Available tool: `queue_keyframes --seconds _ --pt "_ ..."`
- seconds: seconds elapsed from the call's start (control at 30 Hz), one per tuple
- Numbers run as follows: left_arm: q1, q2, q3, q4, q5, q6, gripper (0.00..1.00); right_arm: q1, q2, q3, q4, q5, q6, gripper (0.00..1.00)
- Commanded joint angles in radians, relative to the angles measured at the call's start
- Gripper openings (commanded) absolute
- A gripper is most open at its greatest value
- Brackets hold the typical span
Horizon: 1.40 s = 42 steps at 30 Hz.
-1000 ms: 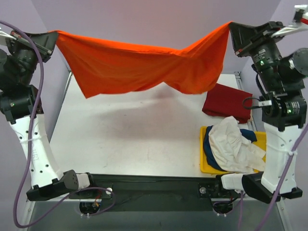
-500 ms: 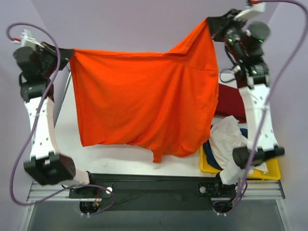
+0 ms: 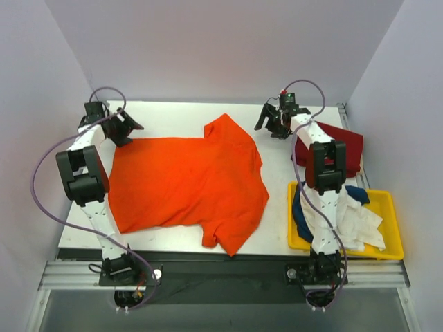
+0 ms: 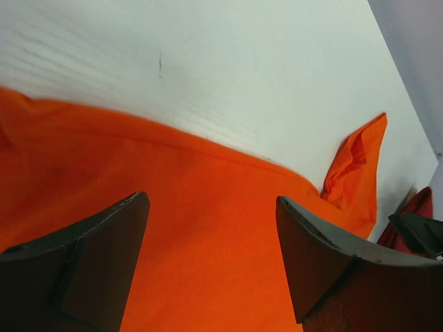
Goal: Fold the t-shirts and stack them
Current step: Flatten out the tshirt
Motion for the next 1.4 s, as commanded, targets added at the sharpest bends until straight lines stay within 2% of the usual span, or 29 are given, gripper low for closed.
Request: queue_keyframes --seconds 0.0,0.17,0.3,0.47,0.63,1.0,1.13,1.37 --pt "-0.016 -0.240 -0.076 -0.114 -0.065 0.140 0.85 0.003 -0.290 -0.126 0.082 -0.049 0.019 0.79" --pt "-0.034 -0.417 -0.284 -0.201 -0.143 0.179 0.88 0.060 -0.460 -0.366 0.060 -0.124 0.017 0.78" --pt "-0.024 -0.531 -0.420 -0.227 -0.134 0.163 0.90 0.153 -0.523 -0.509 0.043 -0.185 0.031 0.77" --pt "0.018 -0.552 -0.558 -0.219 -0.106 0.168 0.91 0.213 -0.479 -0.595 0.043 -0.236 0.069 0.75" --pt "0.021 -0.496 -0.583 -0.210 -0.093 0.197 0.92 0.226 -0.373 -0.593 0.040 -0.261 0.105 0.73" --pt "-0.002 -0.287 -0.482 -0.178 -0.076 0.243 0.92 0.174 -0.241 -0.527 -0.091 -0.178 0.114 0.72" --pt "-0.071 -0.220 -0.352 -0.195 -0.030 0.281 0.92 0.140 -0.213 -0.491 -0.144 -0.136 0.108 0.72" --pt "-0.204 -0.068 -0.088 -0.242 -0.043 0.275 0.93 0.056 -0.207 -0.422 -0.207 -0.053 0.128 0.72"
